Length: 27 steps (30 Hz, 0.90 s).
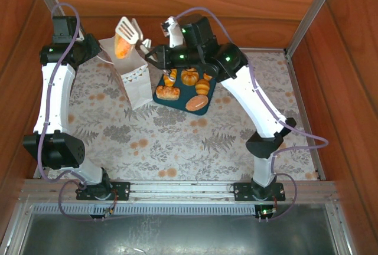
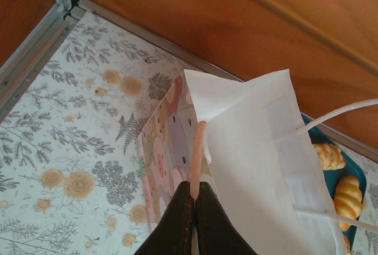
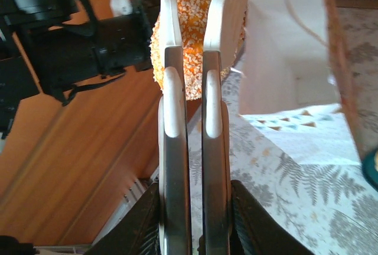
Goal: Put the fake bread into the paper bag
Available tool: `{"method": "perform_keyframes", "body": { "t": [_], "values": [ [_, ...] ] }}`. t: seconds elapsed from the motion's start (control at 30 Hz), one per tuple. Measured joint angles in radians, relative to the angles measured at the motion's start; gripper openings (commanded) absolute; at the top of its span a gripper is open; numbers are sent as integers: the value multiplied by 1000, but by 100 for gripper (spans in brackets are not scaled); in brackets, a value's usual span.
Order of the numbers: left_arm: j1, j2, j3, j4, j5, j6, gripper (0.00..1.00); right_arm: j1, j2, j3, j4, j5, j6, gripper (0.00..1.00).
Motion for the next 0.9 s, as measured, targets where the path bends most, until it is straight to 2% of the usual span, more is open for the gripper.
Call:
{"method": "perform_keyframes", "body": {
  "t": [0.47, 0.9],
  "values": [
    [0, 0, 0, 0, 2, 0, 0, -24, 159, 38, 105, -50, -95, 20],
    [0, 0, 0, 0, 2, -2, 0, -67, 191, 15, 107, -6, -206, 25]
  ]
}}
